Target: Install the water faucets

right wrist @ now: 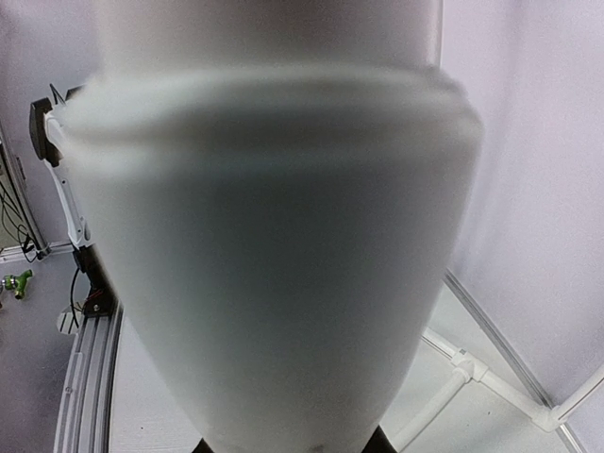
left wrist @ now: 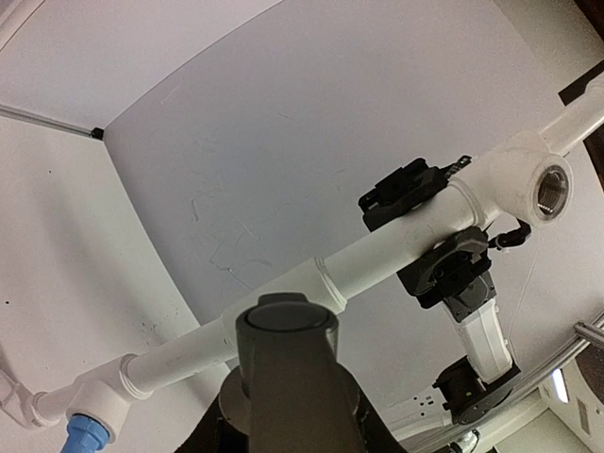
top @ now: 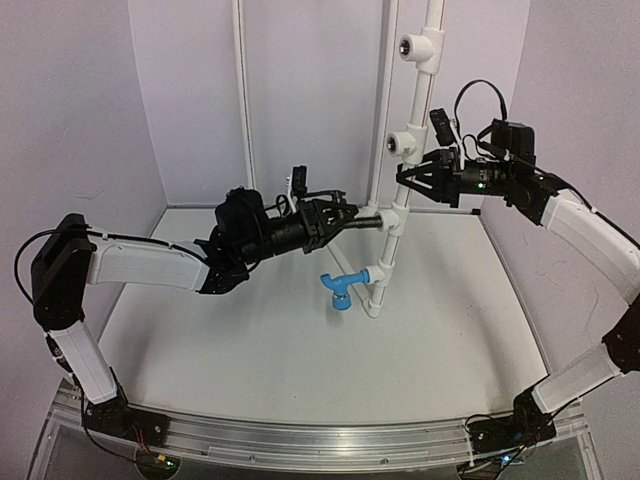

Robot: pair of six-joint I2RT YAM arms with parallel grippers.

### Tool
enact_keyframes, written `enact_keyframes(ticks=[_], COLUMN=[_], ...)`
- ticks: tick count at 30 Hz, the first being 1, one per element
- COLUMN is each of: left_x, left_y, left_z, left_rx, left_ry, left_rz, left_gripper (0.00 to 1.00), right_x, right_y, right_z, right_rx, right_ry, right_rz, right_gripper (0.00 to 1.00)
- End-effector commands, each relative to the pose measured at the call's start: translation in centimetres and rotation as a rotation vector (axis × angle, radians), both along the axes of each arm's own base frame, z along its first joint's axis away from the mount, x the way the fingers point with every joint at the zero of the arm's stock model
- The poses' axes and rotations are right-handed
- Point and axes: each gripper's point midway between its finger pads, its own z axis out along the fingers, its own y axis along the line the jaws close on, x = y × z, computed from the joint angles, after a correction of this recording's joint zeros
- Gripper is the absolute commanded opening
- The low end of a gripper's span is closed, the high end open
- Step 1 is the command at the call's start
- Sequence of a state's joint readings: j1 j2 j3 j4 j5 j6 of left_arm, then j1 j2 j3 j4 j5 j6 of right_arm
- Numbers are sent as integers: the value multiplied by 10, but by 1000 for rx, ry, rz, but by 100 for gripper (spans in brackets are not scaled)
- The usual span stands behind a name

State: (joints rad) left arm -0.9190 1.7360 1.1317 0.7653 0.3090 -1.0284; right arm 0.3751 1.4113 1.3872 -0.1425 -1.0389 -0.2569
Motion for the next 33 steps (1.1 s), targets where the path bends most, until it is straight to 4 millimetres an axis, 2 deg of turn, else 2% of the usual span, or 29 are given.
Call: enact_keyframes(ticks=[1,9,13,20,33], left_x=[-27,-28,-31,-46,-56], left_y=[-6,-20,-22,-32,-35], left_z=[10,8,11,2,-17], left_rx=[-29,-52,-21,82,326], left_ry=[-92,-151,-215,-385,-820], left_rz=[9,41,53,38,32], left_gripper=[0,0,0,0,0], right_x=[-10,-11,-15,-18,-19], right_y=[9,8,6,5,5], right_z=[-20,-14,-16,-16,-15], right_rx=[-3,17,14,16,16], right_ry=[220,223,216,218,221], right_rz=[33,27,22,21,26], right_gripper=[0,0,0,0,0])
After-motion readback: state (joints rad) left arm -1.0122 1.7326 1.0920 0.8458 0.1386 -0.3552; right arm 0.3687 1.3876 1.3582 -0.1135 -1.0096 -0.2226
